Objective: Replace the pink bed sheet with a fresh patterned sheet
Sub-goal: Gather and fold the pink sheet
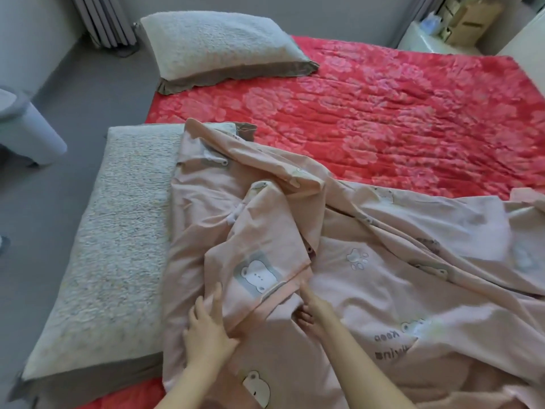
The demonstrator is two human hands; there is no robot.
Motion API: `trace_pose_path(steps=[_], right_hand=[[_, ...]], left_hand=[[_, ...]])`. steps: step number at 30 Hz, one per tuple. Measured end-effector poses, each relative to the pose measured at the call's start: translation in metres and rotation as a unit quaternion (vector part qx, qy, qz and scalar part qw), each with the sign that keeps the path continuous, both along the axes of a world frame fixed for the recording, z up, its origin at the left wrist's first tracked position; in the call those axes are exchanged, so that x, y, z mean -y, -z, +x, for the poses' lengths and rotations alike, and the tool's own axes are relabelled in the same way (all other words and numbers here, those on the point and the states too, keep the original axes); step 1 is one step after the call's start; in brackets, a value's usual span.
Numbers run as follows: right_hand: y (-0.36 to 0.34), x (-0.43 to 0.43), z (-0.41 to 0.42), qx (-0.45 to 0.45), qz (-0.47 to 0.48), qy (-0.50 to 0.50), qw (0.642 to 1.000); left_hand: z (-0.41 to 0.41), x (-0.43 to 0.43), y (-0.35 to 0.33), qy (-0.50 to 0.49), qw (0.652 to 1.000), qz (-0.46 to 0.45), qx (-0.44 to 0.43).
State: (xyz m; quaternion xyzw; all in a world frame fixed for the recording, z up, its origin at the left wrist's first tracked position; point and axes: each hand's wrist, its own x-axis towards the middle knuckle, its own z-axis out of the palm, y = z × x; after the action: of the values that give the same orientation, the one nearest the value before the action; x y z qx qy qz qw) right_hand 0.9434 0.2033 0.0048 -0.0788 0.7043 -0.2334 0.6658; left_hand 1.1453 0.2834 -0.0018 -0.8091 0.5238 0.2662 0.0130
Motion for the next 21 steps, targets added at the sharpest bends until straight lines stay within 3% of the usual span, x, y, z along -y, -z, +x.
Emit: trace_pose_path(steps=[2, 5, 8, 11, 14, 18, 21], right_hand=[[0.015, 0.019, 0.013, 0.007, -0.005, 0.036, 0.999], [0.037, 0.044, 0.024, -0.113, -0.038, 0.020, 0.993], [0.010, 0.057, 0.035, -0.271, -0.085, -0.039, 0.958], [-0.029, 0.071, 0.058, -0.354, -0.188, -0.055, 0.914], [-0.076, 0.079, 0.100, -0.356, -0.276, -0.042, 0.892], [-0.148, 0.077, 0.185, -0.325, -0.408, -0.007, 0.853], [-0.214, 0.056, 0.263, -0.290, -0.508, -0.016, 0.811]], left_hand=[[-0.009, -0.005, 0.008, 0.014, 0.999, -0.032, 0.032], [-0.016, -0.005, 0.017, 0.056, 0.993, -0.095, 0.038], [-0.004, 0.005, 0.007, 0.053, 0.980, -0.191, -0.006], [0.021, 0.015, -0.019, 0.033, 0.971, -0.227, -0.072], [0.044, 0.021, -0.061, -0.006, 0.959, -0.235, -0.160], [0.099, 0.010, -0.120, -0.165, 0.914, -0.270, -0.254], [0.170, -0.015, -0.168, -0.181, 0.889, -0.290, -0.304]])
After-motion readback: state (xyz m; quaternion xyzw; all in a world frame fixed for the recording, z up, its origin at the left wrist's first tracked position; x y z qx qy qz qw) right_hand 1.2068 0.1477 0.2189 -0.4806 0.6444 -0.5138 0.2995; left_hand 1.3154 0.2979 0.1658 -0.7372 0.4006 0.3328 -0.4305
